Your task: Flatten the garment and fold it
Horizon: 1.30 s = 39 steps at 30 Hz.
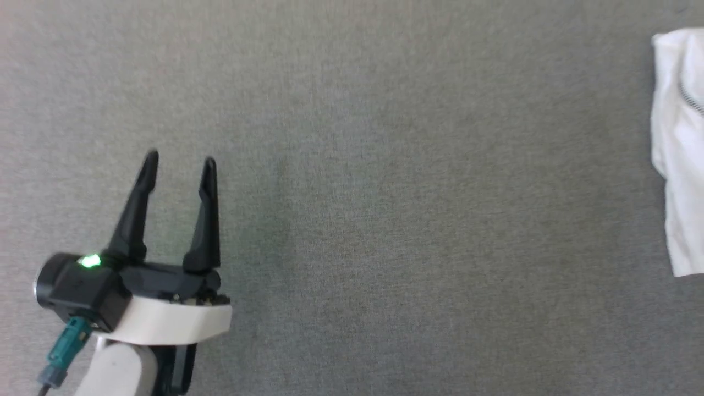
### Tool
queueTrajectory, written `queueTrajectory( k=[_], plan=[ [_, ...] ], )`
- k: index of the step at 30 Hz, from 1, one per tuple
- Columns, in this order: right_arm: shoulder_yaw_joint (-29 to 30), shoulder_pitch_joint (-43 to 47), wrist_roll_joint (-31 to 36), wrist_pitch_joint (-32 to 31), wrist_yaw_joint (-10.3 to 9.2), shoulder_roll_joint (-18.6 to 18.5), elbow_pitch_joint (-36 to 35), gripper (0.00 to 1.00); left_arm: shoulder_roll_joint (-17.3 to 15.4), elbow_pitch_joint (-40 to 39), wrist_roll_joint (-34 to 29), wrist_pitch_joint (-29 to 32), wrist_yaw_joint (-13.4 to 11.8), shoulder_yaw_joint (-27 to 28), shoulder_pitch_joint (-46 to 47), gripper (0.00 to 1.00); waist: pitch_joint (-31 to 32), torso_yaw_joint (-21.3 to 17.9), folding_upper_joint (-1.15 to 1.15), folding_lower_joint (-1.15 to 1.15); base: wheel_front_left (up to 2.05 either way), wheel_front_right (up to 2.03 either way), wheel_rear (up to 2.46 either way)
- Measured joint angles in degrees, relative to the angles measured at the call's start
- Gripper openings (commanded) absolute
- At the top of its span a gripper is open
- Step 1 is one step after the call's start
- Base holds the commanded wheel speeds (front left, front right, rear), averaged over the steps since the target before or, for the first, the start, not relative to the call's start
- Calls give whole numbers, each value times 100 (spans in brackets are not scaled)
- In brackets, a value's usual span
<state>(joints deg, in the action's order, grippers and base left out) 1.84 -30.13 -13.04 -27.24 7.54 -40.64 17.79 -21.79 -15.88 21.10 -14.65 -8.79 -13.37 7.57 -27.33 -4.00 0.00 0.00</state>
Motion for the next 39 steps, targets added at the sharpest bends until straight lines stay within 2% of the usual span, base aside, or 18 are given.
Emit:
queueTrajectory(
  k=[4,9,15,26,31,39],
  plan=[
    [274,119,119,338,0,310,-48,100,103,112,10,-7,2,15,-222,100,354,-12,0,0,0,0,0],
    [638,487,260,810,0,1009,-305,100,177,294,7,-8,2,14,-590,100,875,-24,0,-1,0,0,0],
    [662,1098,425,1347,0,1742,-866,100,248,411,14,-8,0,-20,-979,100,1530,-17,0,-2,0,0,0],
    [584,2261,960,2404,0,3072,-2062,100,369,444,-51,-8,-249,23,-1566,100,2469,100,0,-1,0,0,0],
    [542,2822,1324,2719,-1,3453,-2276,100,377,526,-113,-8,-354,26,-1786,100,2729,183,0,-1,0,0,0],
    [523,3528,1677,3404,0,3730,-2271,100,381,494,-196,-8,-377,201,-2051,100,2876,333,0,0,0,0,0]
  ],
)
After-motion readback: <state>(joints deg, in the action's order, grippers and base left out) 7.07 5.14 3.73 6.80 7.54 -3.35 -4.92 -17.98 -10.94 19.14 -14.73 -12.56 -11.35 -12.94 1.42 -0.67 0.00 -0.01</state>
